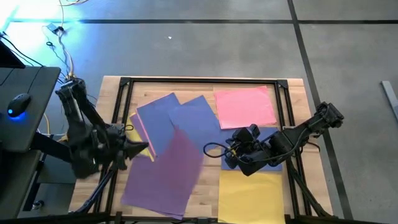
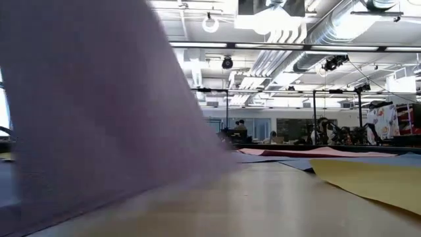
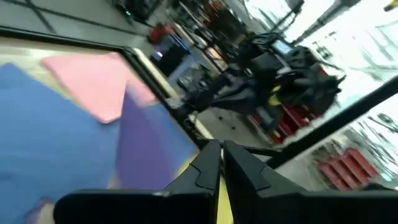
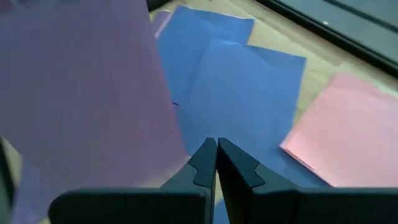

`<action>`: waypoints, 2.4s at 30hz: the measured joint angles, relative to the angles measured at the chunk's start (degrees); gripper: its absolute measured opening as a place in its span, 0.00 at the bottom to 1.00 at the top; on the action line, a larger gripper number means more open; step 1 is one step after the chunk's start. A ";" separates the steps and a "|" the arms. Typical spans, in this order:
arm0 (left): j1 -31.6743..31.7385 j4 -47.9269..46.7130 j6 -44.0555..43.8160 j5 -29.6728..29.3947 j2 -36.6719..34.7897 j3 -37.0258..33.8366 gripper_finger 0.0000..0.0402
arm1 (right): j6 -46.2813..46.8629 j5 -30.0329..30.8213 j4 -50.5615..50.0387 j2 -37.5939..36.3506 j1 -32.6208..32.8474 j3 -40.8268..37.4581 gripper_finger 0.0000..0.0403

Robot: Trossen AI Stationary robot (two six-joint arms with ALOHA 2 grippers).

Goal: Organize paper
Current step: Stack the purple paper on the bottom left of the table

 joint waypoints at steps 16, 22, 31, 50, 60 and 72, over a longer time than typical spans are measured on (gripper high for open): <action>-0.88 -9.16 -17.84 37.82 20.97 -0.04 0.00 | -12.79 -21.39 9.72 6.53 -1.96 0.00 0.09; -0.88 -9.20 -16.80 53.65 21.72 -0.04 0.00 | -27.07 -33.43 17.75 13.92 -0.76 0.01 0.27; -1.14 -17.02 -25.17 69.49 23.16 -0.04 0.00 | -14.60 -36.08 15.88 22.91 -6.75 0.00 0.51; -1.08 -5.59 -26.04 73.44 40.27 0.33 0.00 | 1.14 -52.87 23.87 35.74 -12.59 0.09 0.49; -1.17 -4.50 -29.07 70.54 41.12 0.40 0.00 | 25.55 -43.71 35.56 36.99 -12.82 0.07 0.42; -2.48 -14.98 -31.85 72.64 32.14 0.82 0.00 | 20.02 -43.01 18.38 36.96 -10.57 11.58 0.41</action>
